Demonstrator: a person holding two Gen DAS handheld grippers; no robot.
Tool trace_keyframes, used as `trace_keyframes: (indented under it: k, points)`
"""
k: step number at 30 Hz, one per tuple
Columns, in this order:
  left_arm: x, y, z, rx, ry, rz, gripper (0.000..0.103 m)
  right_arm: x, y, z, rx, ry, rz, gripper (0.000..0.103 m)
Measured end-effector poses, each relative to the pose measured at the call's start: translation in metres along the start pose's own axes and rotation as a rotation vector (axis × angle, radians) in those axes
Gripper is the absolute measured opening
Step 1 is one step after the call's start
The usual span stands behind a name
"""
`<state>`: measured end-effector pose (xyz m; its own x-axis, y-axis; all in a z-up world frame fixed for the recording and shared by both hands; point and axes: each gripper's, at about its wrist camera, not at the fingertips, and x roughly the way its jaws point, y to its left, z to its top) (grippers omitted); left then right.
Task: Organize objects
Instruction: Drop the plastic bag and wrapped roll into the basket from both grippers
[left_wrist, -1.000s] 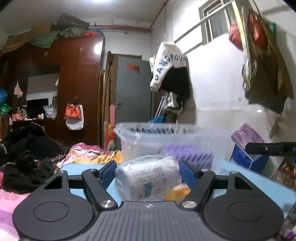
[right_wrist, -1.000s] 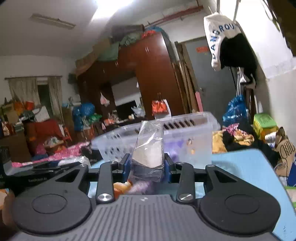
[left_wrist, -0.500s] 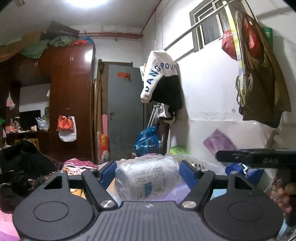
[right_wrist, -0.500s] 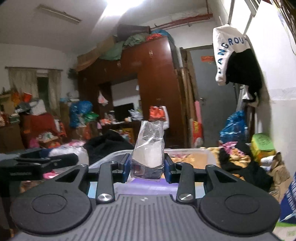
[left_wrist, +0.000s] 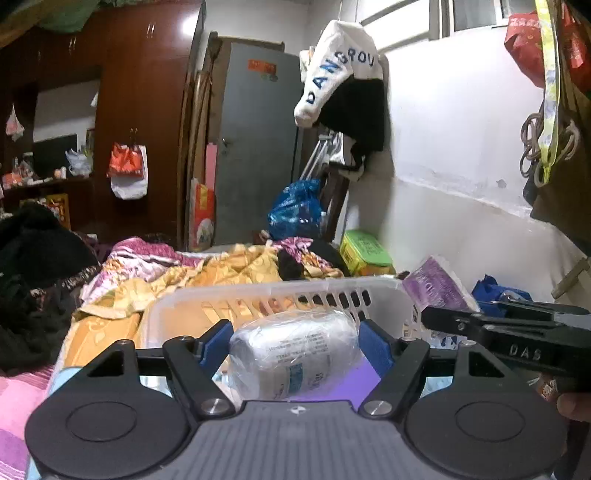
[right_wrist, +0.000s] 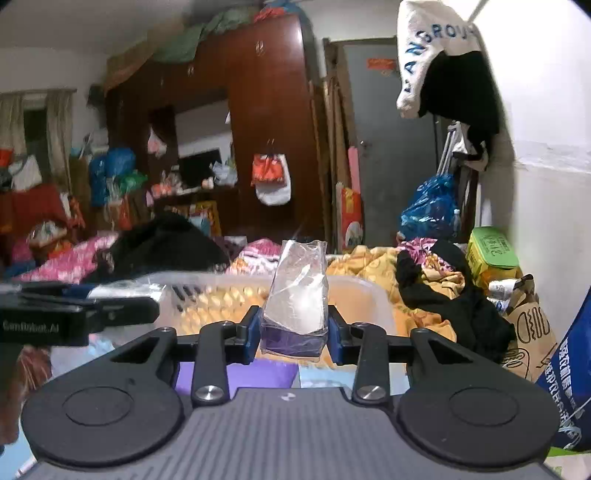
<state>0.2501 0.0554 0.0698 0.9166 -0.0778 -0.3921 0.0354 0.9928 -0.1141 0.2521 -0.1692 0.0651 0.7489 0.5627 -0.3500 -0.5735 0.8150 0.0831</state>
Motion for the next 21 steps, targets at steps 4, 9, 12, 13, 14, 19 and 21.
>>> trace_keyframes:
  k: [4,9,12,13,14,19,21]
  points:
    - [0.0,0.004,-0.001,0.0,-0.03,0.023,0.103,-0.004,0.004,-0.003,-0.024,-0.028,-0.086,0.102]
    - [-0.037,-0.001,-0.011,0.037,-0.097,0.056,0.103,-0.049,-0.001,-0.009,0.076,-0.112,-0.004,0.103]
    - [-0.067,-0.005,-0.038,0.059,-0.083,0.074,0.103,-0.079,0.004,-0.036,0.098,-0.128,0.076,0.103]
    - [-0.076,-0.005,-0.051,0.056,-0.08,0.056,0.103,-0.081,0.008,-0.046,0.084,-0.113,0.09,0.103]
    - [-0.08,-0.006,-0.064,0.053,-0.061,0.031,0.103,-0.082,0.012,-0.063,0.078,-0.088,0.081,0.103]
    - [-0.077,-0.007,-0.11,0.023,0.032,-0.081,0.103,-0.054,0.015,-0.105,0.119,0.108,0.144,0.103]
    - [-0.066,-0.015,-0.113,0.05,0.069,-0.067,0.103,-0.049,0.013,-0.11,0.119,0.115,0.114,0.103]
